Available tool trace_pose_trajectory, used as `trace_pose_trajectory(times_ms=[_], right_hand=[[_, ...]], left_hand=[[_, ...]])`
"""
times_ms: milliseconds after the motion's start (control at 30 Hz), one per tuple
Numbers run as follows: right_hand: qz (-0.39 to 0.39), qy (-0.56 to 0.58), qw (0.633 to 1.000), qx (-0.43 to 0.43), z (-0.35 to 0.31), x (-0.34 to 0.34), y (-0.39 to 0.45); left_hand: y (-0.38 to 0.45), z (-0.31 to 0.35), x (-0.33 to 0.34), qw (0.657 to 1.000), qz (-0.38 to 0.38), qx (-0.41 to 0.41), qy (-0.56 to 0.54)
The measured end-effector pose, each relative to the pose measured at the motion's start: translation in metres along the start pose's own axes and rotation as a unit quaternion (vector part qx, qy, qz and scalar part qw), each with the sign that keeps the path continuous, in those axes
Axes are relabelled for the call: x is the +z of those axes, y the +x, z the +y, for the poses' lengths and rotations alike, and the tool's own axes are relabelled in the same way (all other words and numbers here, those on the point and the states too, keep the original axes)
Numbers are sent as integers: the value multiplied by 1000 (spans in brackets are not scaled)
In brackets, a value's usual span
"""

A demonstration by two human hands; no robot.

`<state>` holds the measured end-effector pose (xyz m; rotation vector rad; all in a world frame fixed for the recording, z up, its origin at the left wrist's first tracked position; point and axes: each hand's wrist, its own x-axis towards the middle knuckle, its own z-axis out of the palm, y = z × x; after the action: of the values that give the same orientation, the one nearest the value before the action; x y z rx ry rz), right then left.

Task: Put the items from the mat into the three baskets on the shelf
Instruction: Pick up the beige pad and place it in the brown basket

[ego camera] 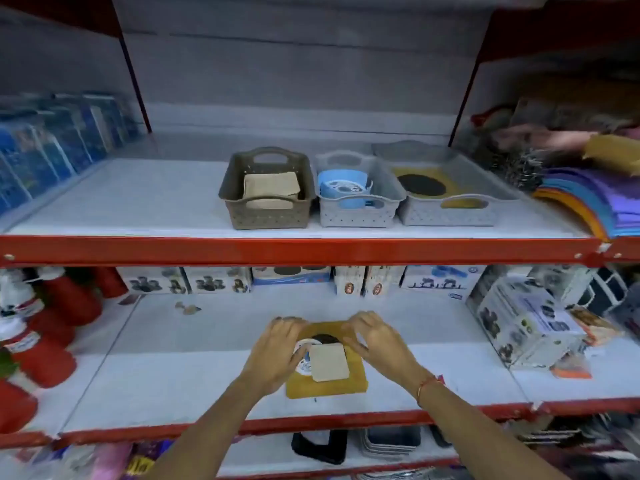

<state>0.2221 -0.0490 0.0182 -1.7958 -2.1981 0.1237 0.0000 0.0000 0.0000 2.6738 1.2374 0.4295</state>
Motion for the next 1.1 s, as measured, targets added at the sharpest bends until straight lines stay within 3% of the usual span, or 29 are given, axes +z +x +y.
trace_pose_trajectory(times_ms=[133,433,767,900,1100], right_hand=[[-151,31,987,53,23,31,16],[-303,90,948,38,39,70,51],[-213,76,973,53,28,67,34],[-156,107,979,79,7,48,17],[-95,97,990,38,-36,-11,-2]], left_hand=[[11,-28,29,981,-186,-50,7],[27,-52,60,951,-308,-15,41],[6,-42,47,958,-284,-37,9],[-18,-41,27,971,-236,-25,21],[-46,-30,-28,994,-110,7,17]])
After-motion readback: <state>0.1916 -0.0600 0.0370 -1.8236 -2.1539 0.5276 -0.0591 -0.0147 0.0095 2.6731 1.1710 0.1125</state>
